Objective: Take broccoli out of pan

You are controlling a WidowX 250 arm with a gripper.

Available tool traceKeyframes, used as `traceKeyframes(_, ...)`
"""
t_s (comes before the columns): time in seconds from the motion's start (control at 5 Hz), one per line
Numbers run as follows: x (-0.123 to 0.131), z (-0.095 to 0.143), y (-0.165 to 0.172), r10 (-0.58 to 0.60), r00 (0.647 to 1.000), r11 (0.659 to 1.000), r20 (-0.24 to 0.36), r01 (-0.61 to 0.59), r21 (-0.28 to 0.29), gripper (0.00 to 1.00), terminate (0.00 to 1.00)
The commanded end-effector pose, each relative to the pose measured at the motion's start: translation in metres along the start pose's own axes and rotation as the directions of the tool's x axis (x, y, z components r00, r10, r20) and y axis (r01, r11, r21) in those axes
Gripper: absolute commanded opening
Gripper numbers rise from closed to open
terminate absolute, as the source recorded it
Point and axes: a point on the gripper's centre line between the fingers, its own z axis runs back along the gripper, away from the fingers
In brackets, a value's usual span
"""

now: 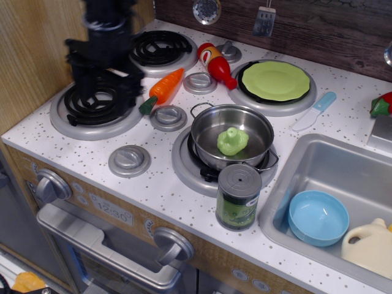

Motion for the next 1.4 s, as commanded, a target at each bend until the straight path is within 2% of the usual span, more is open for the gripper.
traceKeyframes(0.0,0.008,0.048,-0.030,0.014,0.993,0.999,0.114,-0.009,-0.040,1.00,0.00)
traceKeyframes(0.2,0.017,0.059,-0.064,0.004,0.997,0.999,0.075,-0.001,-0.038,1.00,0.00)
traceKeyframes(0.4,0.027,0.057,-0.086,-0.037,0.994,0.999,0.102,0.038,-0.007,1.00,0.00)
traceKeyframes(0.8,0.044,0.033,-0.116,-0.060,0.980,0.996,0.188,0.072,-0.054,1.00,0.00)
traceKeyframes(1.2,0.051,0.017,-0.131,-0.072,0.971,0.988,0.227,0.100,-0.116,1.00,0.00)
